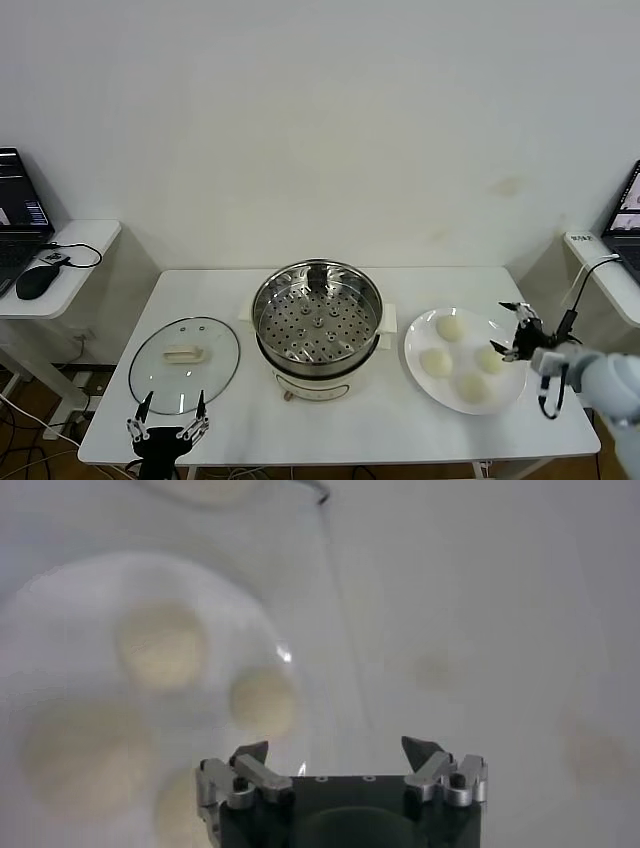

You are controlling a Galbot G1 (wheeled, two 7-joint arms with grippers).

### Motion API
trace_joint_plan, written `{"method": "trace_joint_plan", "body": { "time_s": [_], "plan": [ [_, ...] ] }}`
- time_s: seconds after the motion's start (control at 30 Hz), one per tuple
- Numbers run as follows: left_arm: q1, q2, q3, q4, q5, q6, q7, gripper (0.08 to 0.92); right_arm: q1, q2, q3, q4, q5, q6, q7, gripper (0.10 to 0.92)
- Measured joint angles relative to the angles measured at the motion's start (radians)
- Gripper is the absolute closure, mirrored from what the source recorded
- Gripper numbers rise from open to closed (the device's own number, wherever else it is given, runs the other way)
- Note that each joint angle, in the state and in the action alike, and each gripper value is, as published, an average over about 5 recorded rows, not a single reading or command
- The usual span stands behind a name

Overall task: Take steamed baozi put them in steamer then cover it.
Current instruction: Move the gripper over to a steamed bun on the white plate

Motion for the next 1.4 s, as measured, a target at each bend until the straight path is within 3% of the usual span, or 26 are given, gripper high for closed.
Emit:
{"method": "trace_joint_plan", "body": {
  "time_s": [0.53, 1.4],
  "plan": [
    [-0.022, -0.004, -0.032, 0.014, 0.009, 0.021, 0.009, 0.177, 0.568, 0.064, -0.599, -0.321, 0.051, 0.036, -0.177, 0.203],
    [-0.038, 0.005, -0.052, 0.009, 0.004, 0.024, 0.011, 0.177, 0.695, 0.23, -0.811, -0.539, 0.02, -0.018, -0.204, 0.203]
  ]
}}
